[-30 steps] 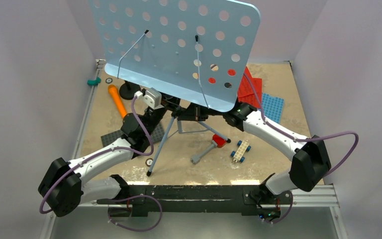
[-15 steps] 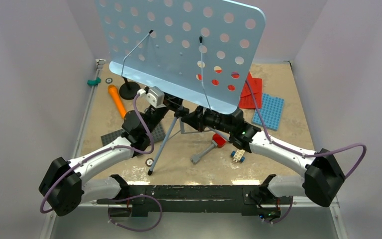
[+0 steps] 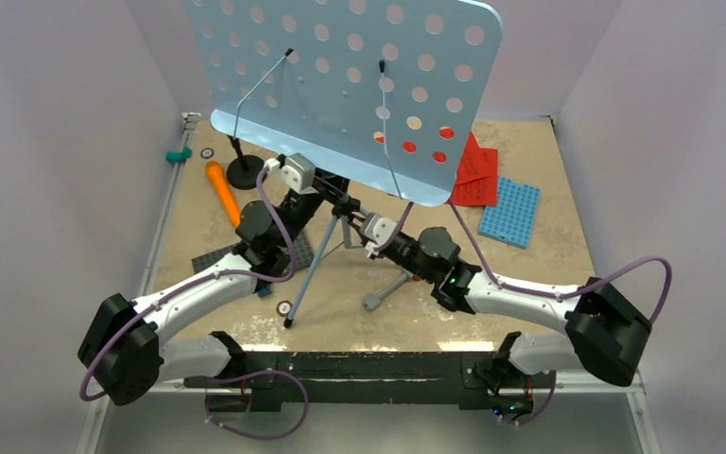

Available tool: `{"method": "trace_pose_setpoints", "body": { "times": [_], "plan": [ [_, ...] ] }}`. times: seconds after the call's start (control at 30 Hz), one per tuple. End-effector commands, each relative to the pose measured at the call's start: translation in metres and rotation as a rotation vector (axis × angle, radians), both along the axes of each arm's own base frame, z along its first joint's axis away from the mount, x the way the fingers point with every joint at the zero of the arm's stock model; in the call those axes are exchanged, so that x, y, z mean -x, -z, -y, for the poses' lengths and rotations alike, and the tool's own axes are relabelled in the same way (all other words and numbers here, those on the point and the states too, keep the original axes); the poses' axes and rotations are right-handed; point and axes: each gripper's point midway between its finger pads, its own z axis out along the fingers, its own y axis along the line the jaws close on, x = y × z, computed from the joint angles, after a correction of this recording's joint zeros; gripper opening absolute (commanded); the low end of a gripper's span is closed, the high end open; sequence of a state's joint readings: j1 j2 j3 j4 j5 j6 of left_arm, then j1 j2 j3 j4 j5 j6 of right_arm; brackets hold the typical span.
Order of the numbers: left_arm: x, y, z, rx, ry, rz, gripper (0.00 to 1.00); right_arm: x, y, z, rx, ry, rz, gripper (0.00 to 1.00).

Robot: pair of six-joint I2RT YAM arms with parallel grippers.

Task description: Pack up the instrument practice props

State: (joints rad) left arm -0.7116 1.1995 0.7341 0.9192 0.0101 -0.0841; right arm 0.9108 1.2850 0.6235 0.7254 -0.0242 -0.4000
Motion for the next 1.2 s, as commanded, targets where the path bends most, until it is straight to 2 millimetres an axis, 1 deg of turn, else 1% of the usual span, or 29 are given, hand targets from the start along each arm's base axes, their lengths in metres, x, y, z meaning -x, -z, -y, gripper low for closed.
{"method": "trace_pose_setpoints", "body": {
  "times": [0.0,0.07,0.1,0.17,0.27,0.33,0.37,0.43,0.47,0.5,0.53,0.6,0.67,0.8,0.87,0.93,1.03,1.1,1.17],
  "plan": [
    [0.011,0.054,0.030,-0.068,0.146,-0.218,0.00,-0.062,-0.039,0.081,0.228,0.545,0.406,0.00],
    [0.010,0.057,0.031,-0.067,0.150,-0.240,0.00,-0.059,-0.046,0.077,0.261,0.578,0.484,0.00],
    [0.010,0.058,0.032,-0.067,0.152,-0.250,0.00,-0.057,-0.046,0.073,0.275,0.581,0.505,0.00],
    [0.009,0.059,0.033,-0.067,0.154,-0.264,0.00,-0.053,-0.049,0.070,0.273,0.598,0.522,0.00],
    [0.010,0.062,0.032,-0.071,0.151,-0.268,0.00,-0.045,-0.048,0.070,0.234,0.596,0.471,0.00],
    [0.010,0.062,0.030,-0.072,0.140,-0.267,0.00,-0.041,-0.047,0.075,0.180,0.595,0.395,0.00],
    [0.009,0.064,0.029,-0.075,0.136,-0.266,0.00,-0.039,-0.044,0.077,0.165,0.586,0.343,0.10],
    [0.009,0.065,0.028,-0.078,0.127,-0.264,0.00,-0.033,-0.043,0.079,0.074,0.563,0.225,0.36],
    [0.008,0.065,0.027,-0.080,0.122,-0.265,0.00,-0.030,-0.044,0.080,0.044,0.552,0.181,0.45],
    [0.007,0.065,0.026,-0.081,0.116,-0.262,0.00,-0.026,-0.046,0.082,0.007,0.542,0.134,0.51],
    [0.007,0.065,0.026,-0.082,0.112,-0.261,0.00,-0.023,-0.044,0.082,-0.010,0.532,0.083,0.57],
    [0.005,0.065,0.025,-0.083,0.102,-0.255,0.00,-0.017,-0.039,0.083,-0.057,0.522,-0.021,0.63],
    [0.004,0.063,0.023,-0.083,0.090,-0.249,0.00,-0.008,-0.031,0.080,-0.099,0.492,-0.144,0.65],
    [0.001,0.060,0.020,-0.078,0.068,-0.232,0.00,0.019,-0.004,0.065,-0.173,0.395,-0.444,0.65],
    [0.001,0.058,0.020,-0.079,0.064,-0.222,0.00,0.032,0.006,0.056,-0.234,0.343,-0.584,0.66],
    [0.001,0.057,0.019,-0.076,0.062,-0.203,0.00,0.044,0.008,0.045,-0.302,0.287,-0.722,0.67],
    [0.003,0.055,0.017,-0.080,0.057,-0.177,0.00,0.059,0.002,0.028,-0.408,0.168,-0.936,0.68],
    [0.005,0.054,0.014,-0.090,0.049,-0.155,0.00,0.063,-0.004,0.021,-0.495,0.100,-1.087,0.68],
    [0.007,0.053,0.011,-0.100,0.041,-0.136,0.00,0.064,-0.010,0.017,-0.559,0.038,-1.201,0.68]
  ]
}}
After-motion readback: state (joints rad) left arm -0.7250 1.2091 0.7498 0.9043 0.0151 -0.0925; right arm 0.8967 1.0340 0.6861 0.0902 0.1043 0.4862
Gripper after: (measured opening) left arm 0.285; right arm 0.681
